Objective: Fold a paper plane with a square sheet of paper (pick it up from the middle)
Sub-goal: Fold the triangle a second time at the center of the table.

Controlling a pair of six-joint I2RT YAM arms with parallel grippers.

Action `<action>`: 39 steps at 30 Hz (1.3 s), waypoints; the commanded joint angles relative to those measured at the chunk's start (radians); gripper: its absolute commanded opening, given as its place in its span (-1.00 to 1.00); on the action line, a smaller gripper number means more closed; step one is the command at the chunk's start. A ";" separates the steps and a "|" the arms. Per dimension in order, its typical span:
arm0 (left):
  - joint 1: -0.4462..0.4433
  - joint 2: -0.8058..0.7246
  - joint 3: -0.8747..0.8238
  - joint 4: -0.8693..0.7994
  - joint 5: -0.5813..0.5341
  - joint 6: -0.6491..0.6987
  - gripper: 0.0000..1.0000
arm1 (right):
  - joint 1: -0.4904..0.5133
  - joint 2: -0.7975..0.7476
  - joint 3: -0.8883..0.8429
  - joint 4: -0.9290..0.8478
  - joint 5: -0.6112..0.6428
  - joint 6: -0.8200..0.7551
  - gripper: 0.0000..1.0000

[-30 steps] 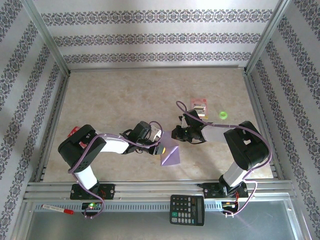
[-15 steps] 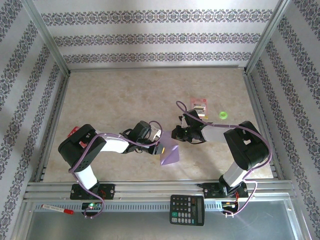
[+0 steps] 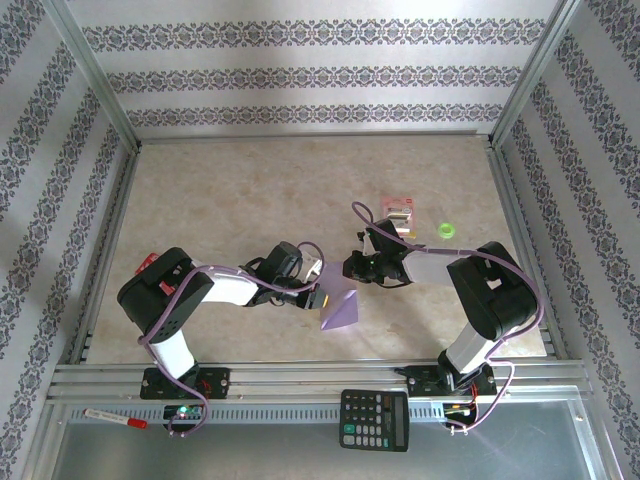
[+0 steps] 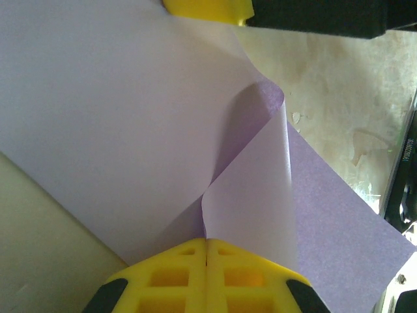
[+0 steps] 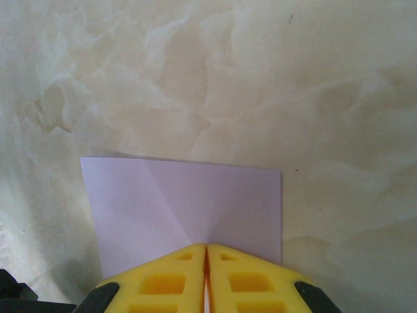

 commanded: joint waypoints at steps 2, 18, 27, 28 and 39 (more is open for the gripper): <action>0.013 0.021 0.008 -0.036 -0.009 0.036 -0.96 | 0.009 0.034 -0.004 -0.034 0.025 -0.011 -0.79; 0.011 0.039 0.003 -0.119 -0.079 0.061 -1.00 | -0.002 -0.037 0.037 -0.063 -0.013 -0.023 -0.54; 0.011 0.056 0.015 -0.159 -0.099 0.063 -1.00 | -0.011 -0.256 -0.018 -0.118 -0.014 0.022 -0.48; 0.011 0.057 0.017 -0.162 -0.098 0.060 -1.00 | -0.005 -0.294 -0.042 -0.117 -0.013 0.040 -0.48; 0.010 0.094 0.039 -0.177 -0.071 0.001 -1.00 | 0.226 -0.488 -0.236 -0.046 0.055 0.207 -0.63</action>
